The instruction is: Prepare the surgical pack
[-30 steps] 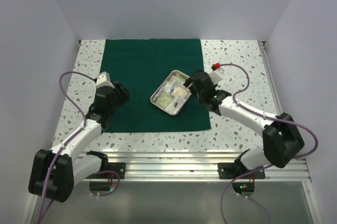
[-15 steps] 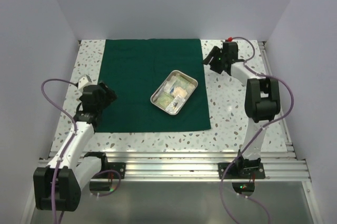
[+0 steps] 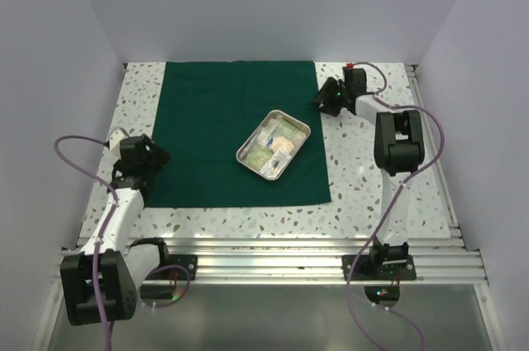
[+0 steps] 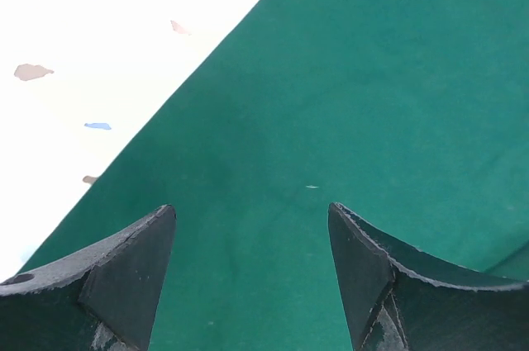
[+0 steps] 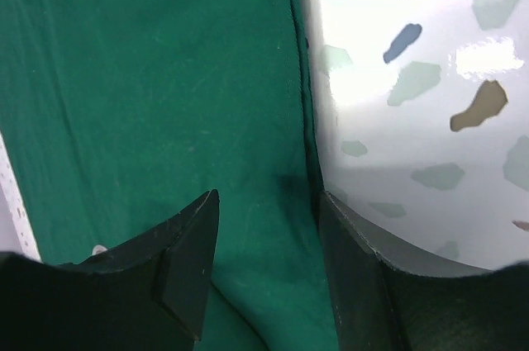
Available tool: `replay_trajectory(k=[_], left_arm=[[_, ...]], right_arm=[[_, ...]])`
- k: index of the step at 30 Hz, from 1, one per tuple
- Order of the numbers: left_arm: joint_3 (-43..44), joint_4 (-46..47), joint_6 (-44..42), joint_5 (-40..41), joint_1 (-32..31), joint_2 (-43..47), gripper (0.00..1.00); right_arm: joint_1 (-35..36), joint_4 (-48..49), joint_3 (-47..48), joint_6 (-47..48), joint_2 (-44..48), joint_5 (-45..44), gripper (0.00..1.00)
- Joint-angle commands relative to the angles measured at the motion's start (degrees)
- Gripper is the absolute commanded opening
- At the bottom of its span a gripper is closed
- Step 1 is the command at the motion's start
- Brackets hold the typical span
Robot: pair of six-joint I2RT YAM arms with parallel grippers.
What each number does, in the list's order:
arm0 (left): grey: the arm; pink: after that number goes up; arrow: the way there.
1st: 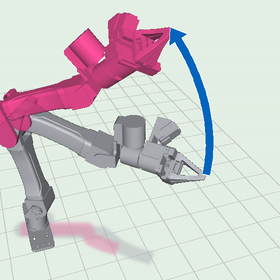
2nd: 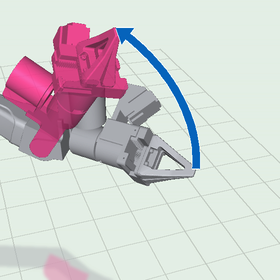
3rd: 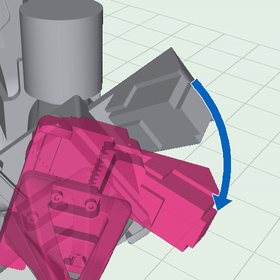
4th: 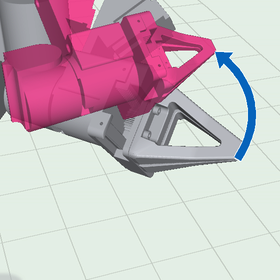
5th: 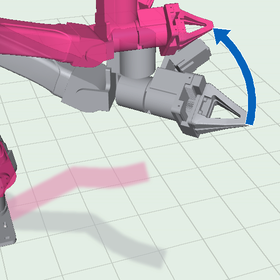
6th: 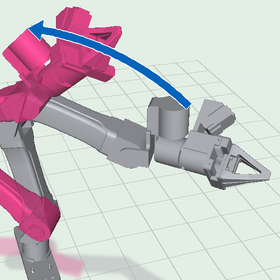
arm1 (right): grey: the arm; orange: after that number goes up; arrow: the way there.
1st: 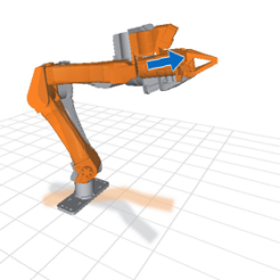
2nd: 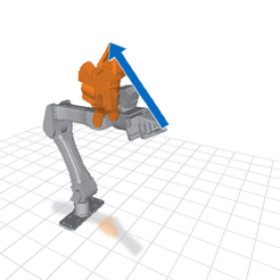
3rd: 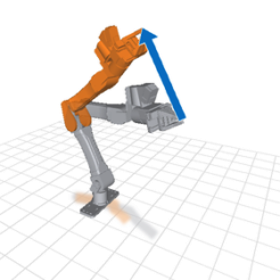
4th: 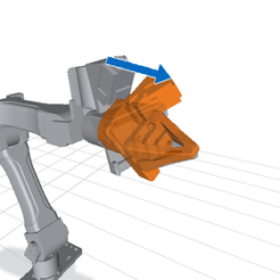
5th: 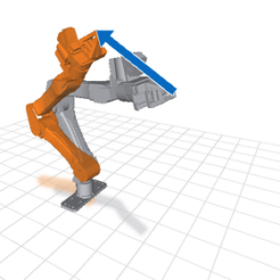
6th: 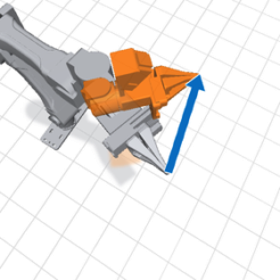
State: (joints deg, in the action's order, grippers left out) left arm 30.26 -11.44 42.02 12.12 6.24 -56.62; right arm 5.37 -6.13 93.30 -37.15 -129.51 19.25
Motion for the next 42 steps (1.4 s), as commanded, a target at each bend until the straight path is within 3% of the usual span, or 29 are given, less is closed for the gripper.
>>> replay_trajectory(k=[1,6,9,12,13,14,22,28,29,34,37,42], left_arm=[[-1.2,2.1,1.1,-2.7,1.7,-2.5,0.78],[-2.0,4.2,1.2,-2.9,2.9,-4.5,0.78],[-1.9,5.0,1.3,-3.1,3.3,-6.3,0.78],[-1.9,6.3,1.3,-3.3,3.3,-8.2,0.78],[-1.8,6.6,1.3,-3.4,3.3,-8.9,0.78],[-1.8,7.3,1.1,-3.3,3.3,-8.9,0.78],[3.0,9.4,-1.8,-5.4,3.3,-14.3,0.76],[5.1,12.8,-1.6,-6.3,0.2,-18.8,0.76],[5.6,12.9,-1.5,-5.0,-1.2,-19.4,0.76],[10.0,11.6,-1.4,-4.6,-3.2,-24.3,0.76],[10.3,12.5,-0.9,-4.4,-3.2,-25.0,0.76],[10.0,15.5,0.3,-3.3,-3.2,-27.0,0.74]], right_arm=[[0.4,1.2,1.7,0.1,-2.8,2.6,0.55],[1.0,0.9,4.3,-0.6,-5.6,3.2,0.55],[1.2,0.9,6.7,-1.3,-7.2,4.3,0.49],[1.2,1.3,8.6,-2.5,-8.2,4.7,0.3],[1.2,1.0,9.0,-2.8,-8.4,4.7,0.09],[1.1,1.0,9.3,-3.4,-8.4,4.1,0.0],[-7.6,11.7,-5.0,-12.2,1.5,-1.2,0.0],[-13.1,20.6,-32.4,-15.4,20.1,-11.5,0.0],[-12.8,21.2,-39.4,-15.8,26.1,-12.6,0.0],[-7.9,23.4,-58.3,-17.8,38.5,-16.9,0.0],[-3.0,21.3,-63.2,-17.4,46.2,-21.3,0.0],[-1.6,17.8,-63.8,-15.2,51.3,-21.7,0.0]])
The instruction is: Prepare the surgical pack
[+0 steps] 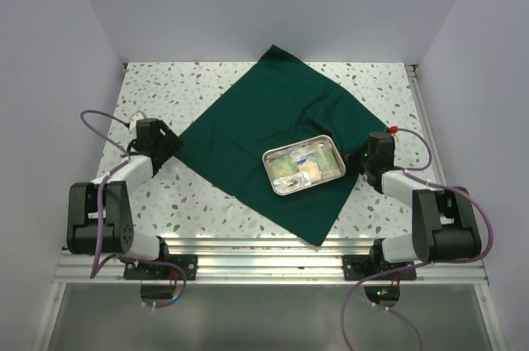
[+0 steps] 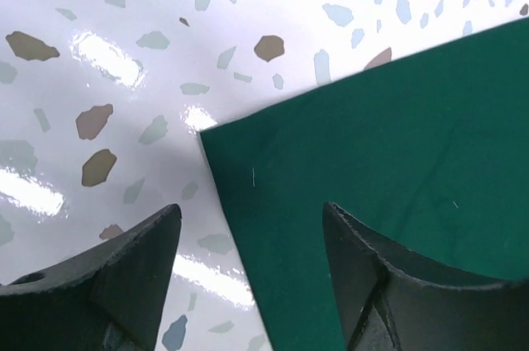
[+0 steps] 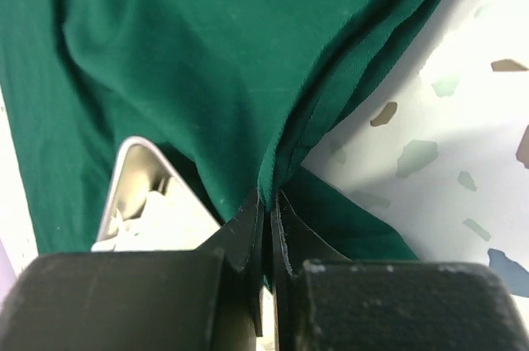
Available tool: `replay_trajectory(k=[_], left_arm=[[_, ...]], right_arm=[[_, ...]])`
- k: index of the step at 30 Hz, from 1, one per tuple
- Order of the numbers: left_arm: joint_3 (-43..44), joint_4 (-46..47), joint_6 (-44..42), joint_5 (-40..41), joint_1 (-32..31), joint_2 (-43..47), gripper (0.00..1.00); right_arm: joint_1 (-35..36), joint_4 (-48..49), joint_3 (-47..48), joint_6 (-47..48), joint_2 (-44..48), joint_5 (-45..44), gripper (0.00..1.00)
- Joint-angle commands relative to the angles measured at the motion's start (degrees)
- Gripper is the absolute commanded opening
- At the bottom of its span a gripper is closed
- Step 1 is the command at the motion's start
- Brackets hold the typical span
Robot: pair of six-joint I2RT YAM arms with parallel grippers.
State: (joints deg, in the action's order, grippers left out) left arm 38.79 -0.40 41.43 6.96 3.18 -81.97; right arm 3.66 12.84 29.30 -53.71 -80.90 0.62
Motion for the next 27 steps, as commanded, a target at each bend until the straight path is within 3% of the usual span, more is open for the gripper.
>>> replay_trajectory(k=[1,10,13,15,17,18,20,22,27], left_arm=[[1.7,4.8,1.0,2.0,-0.1,-2.5,0.72],[3.8,7.9,1.2,3.9,-0.6,-9.1,0.6],[4.7,8.1,1.1,3.9,-0.7,-11.2,0.5],[5.8,8.8,1.1,3.8,-0.8,-12.8,0.43],[6.6,9.1,0.9,3.9,-1.1,-14.0,0.29],[7.3,9.0,0.9,4.2,-1.2,-15.0,0.25],[8.3,8.9,0.6,5.1,-1.2,-16.0,0.12],[9.8,8.1,0.4,6.0,-1.2,-17.3,0.0],[12.2,7.0,0.3,6.7,0.0,-18.1,0.0]], right_arm=[[0.1,-2.3,0.5,1.9,2.9,-3.3,0.0],[0.1,-6.7,3.0,5.0,3.8,-5.5,0.0],[-0.1,-10.9,6.2,6.2,3.0,-8.7,0.02],[-2.0,-12.1,6.8,6.5,2.2,-8.6,0.1],[-3.6,-12.0,6.7,6.6,1.7,-6.3,0.14],[-6.3,-11.9,6.6,6.6,1.4,-5.6,0.28],[-7.9,-12.2,7.0,7.0,1.2,-5.7,0.44],[-9.8,-12.7,8.0,7.3,0.7,-5.7,0.54],[-11.7,-12.1,11.7,6.7,-2.8,-7.6,0.56]])
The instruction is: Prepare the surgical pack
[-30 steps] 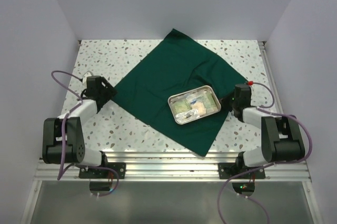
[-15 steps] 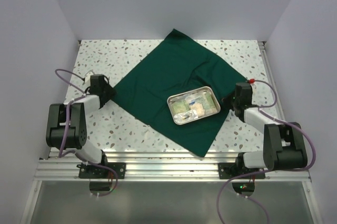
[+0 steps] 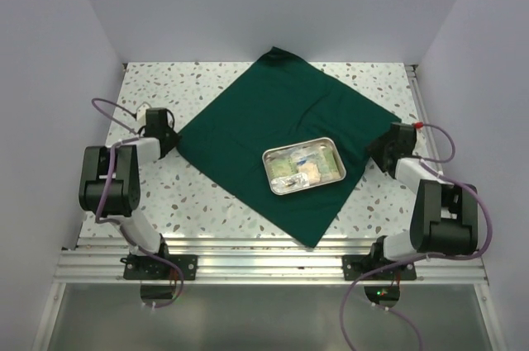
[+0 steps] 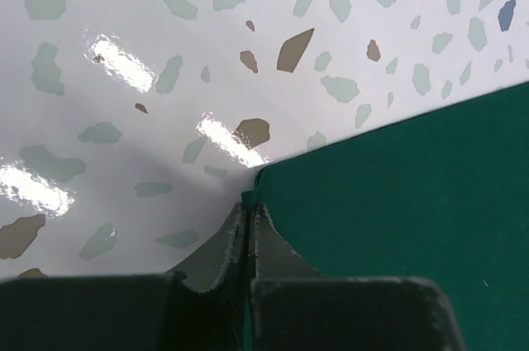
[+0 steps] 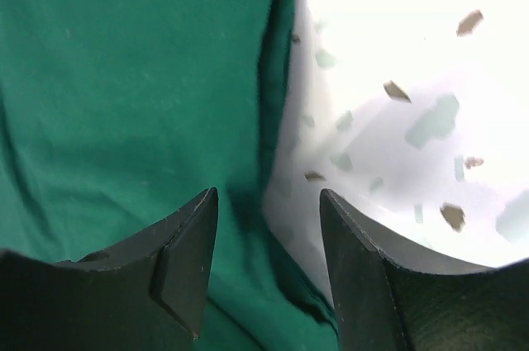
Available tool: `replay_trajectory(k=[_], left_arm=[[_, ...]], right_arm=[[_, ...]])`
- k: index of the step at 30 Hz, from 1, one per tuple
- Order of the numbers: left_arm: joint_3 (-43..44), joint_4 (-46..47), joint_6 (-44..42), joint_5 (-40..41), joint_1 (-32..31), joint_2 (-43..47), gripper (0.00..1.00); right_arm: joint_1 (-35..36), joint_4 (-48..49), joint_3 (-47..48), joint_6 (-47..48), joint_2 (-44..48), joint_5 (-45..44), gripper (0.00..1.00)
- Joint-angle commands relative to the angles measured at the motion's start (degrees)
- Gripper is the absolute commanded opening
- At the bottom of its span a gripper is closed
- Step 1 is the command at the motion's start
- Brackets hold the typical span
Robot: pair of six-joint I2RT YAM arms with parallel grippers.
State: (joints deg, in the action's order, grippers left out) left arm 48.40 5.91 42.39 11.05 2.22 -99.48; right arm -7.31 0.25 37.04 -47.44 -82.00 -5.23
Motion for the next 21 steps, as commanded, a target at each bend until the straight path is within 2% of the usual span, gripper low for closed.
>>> replay_trajectory(k=[1,7,13,17,20,21], left_arm=[[2.7,0.9,-0.8,2.1,1.7,-0.5,0.0],[7.0,-0.1,-2.3,3.5,2.5,-2.9,0.0],[17.2,-4.6,-3.3,5.0,2.9,-9.8,0.0],[18.9,-4.9,-3.1,5.3,4.0,-11.9,0.0],[18.7,-4.9,-3.5,4.2,5.0,-11.0,0.01],[18.7,-5.5,-4.2,4.6,5.0,-10.6,0.18]], right_arm=[[-1.0,0.5,5.9,0.3,-3.6,-1.5,0.57],[-1.9,1.8,14.2,1.7,-12.4,2.2,0.58],[-1.9,2.0,17.1,1.9,-16.0,3.3,0.58],[-0.6,4.8,15.5,4.8,-12.8,7.8,0.46],[5.2,-1.6,16.0,10.5,-7.2,2.9,0.5],[6.8,-1.9,15.4,12.0,-5.6,2.2,0.51]])
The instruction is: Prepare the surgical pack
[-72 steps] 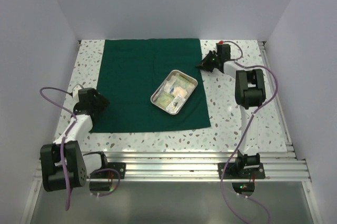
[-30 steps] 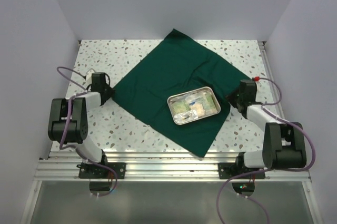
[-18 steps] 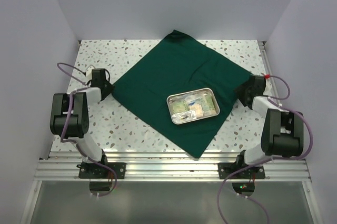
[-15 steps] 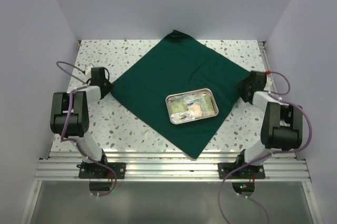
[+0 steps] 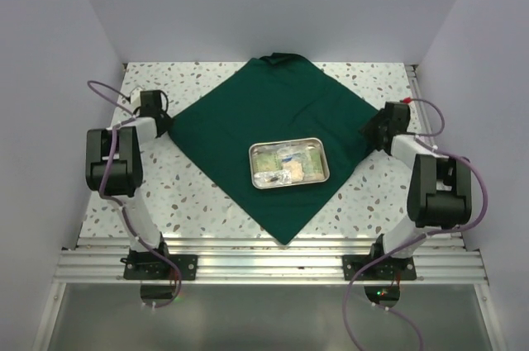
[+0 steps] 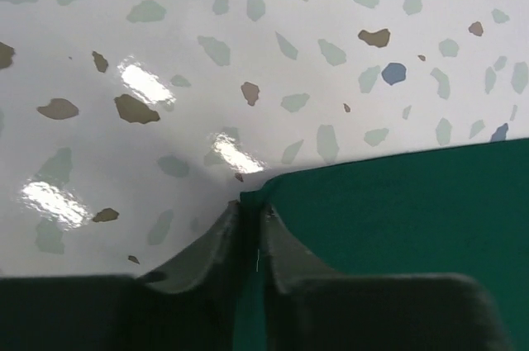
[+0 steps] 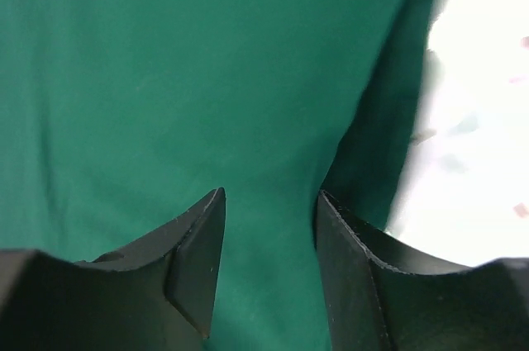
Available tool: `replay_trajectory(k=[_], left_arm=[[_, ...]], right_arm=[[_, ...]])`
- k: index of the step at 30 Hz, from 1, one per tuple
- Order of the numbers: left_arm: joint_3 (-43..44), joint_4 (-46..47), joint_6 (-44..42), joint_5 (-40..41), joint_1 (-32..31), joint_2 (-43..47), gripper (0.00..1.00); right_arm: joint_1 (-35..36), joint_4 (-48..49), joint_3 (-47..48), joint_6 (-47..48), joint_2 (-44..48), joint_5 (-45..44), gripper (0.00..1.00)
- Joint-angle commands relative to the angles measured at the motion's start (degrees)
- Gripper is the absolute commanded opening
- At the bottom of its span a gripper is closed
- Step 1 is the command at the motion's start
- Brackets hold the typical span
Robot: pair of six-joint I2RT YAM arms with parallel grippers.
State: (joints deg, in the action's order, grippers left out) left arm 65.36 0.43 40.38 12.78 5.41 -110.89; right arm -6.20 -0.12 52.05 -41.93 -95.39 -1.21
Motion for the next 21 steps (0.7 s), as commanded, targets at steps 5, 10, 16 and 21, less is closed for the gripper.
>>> replay_trajectory(k=[5,10,16,21], left_arm=[[-2.2,0.5,-3.1,3.8,1.7,8.7,0.57],[-5.4,-2.4,-3.5,3.3,1.4,16.3,0.69],[-8.1,-2.4,-5.0,3.4,-6.4,22.9,0.69],[-9.0,-1.7,-4.4,-0.6,-11.5,23.1,0.69]], right_arm=[[12.9,-6.4,0.1,12.0,13.2,1.0,0.57],[17.1,-13.0,3.4,18.4,12.8,1.4,0.61],[18.8,-16.3,4.4,22.5,10.1,2.8,0.47],[21.4,-16.3,4.5,23.1,5.8,4.3,0.47]])
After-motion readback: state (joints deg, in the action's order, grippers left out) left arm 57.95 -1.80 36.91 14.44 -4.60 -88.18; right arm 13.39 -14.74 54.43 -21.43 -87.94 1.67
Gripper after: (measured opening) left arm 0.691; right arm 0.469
